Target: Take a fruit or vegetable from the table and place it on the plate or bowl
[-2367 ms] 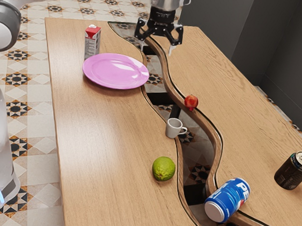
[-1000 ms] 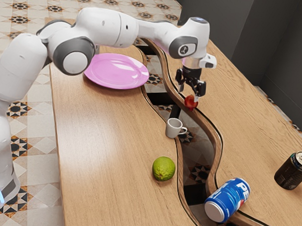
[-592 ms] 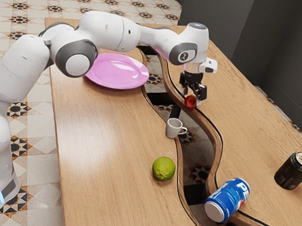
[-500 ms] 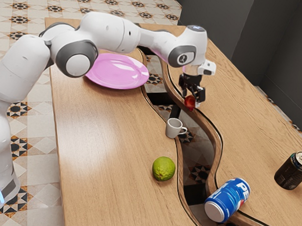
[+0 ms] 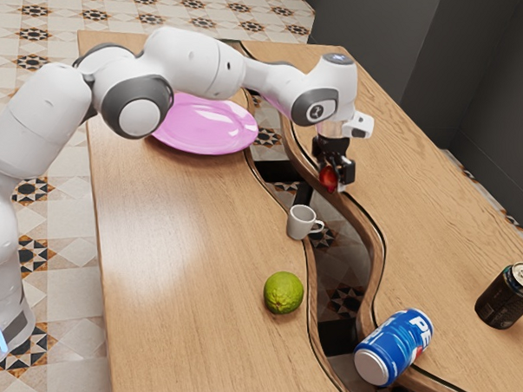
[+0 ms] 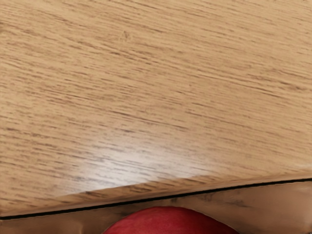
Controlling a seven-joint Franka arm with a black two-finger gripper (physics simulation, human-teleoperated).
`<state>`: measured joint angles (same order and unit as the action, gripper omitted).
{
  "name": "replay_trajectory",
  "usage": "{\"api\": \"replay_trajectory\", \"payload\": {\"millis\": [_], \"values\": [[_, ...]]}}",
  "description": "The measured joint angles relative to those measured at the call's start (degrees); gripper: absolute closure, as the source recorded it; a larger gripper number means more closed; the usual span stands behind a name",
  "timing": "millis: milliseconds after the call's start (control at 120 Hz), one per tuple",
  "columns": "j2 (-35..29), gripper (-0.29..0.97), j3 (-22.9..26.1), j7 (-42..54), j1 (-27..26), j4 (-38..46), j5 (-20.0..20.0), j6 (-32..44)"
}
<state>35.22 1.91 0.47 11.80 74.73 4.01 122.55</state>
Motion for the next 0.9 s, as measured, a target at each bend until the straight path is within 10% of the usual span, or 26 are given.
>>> {"api": "replay_trajectory", "payload": {"millis": [200, 392, 567, 900], "values": [[-2.18, 0.35, -1.22, -1.62, -0.65, 1.50, -0.52, 0.71], [-27.10, 0.35, -12.23, -5.89, -8.12, 23.06, -0.67, 0.79], [-44.41, 0.36, -14.22, -9.79, 4.88, 40.29, -0.23, -0.41], [-47.92, 0.10, -12.97, -16.29, 10.13, 41.57, 1.55, -2.30]]}}
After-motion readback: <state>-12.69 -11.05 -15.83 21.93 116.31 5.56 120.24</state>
